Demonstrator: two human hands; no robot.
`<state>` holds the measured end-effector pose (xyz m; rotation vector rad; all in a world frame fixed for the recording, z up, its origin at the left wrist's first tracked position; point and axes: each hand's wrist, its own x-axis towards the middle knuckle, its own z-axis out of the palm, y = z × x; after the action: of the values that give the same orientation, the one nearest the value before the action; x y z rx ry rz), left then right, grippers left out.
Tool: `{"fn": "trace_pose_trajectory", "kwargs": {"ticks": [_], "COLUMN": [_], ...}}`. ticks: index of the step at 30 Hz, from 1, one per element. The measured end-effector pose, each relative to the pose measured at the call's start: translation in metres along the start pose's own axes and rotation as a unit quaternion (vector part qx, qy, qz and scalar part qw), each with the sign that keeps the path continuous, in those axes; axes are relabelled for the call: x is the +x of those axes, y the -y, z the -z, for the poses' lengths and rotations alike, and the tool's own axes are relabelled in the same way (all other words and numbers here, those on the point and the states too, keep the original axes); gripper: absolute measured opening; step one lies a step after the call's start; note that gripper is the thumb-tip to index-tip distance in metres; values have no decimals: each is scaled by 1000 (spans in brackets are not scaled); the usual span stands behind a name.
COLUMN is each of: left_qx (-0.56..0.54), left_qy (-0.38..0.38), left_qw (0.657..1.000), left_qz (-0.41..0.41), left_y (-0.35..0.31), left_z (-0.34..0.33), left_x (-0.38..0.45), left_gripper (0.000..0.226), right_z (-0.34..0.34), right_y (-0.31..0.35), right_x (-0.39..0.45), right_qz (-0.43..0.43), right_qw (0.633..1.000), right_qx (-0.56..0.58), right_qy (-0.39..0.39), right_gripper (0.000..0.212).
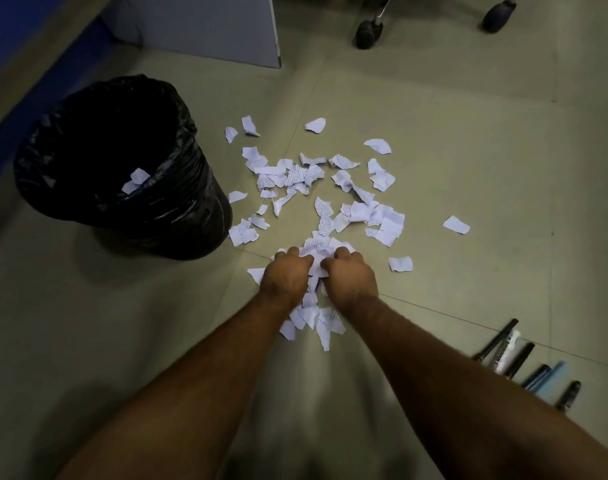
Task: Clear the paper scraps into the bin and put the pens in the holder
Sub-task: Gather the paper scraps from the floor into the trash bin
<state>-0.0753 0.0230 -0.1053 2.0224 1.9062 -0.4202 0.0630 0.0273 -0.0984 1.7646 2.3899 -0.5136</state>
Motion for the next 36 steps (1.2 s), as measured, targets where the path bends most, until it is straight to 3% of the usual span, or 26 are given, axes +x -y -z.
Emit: {"fn": "trace_pose_trajectory", "kwargs": {"ticks": [5,10,14,19,26,31,34,36], "left_qx": [-49,-154,-241,-289,-299,-278,-260,-256], "left_qy": [-71,-154,-197,-220,-305,-393,-439,-445], "left_qw": [996,971,934,915,893,869,848,838], "left_qz": [30,101,176,177,138,110,141,183], "left_y": [-3,-10,-13,-10,8,57,103,133], "left_z": [-10,5,28,68,177,268,300,305], "left_x": [-18,-19,-27,-42,-76,-116,-132,-136], "left_gripper": [27,19,25,28,27,23,22,19], "right_z": [-3,-4,13,50,136,227,259,263], "right_y": [-7,-4,4,20,67,141,196,230], "right_x": [-4,-1,-7,-12,-10,1,10,20], "right_qz": [10,-30,-105,-119,-78,23,68,79], "right_qw": [999,993,948,905,845,795,795,816], "right_qx": [4,101,278,379,483,539,546,526], "right_qy": [-34,-50,-113,-150,-215,-278,-257,-228], "right_gripper": [28,23,18,14,12,9,8,11]}}
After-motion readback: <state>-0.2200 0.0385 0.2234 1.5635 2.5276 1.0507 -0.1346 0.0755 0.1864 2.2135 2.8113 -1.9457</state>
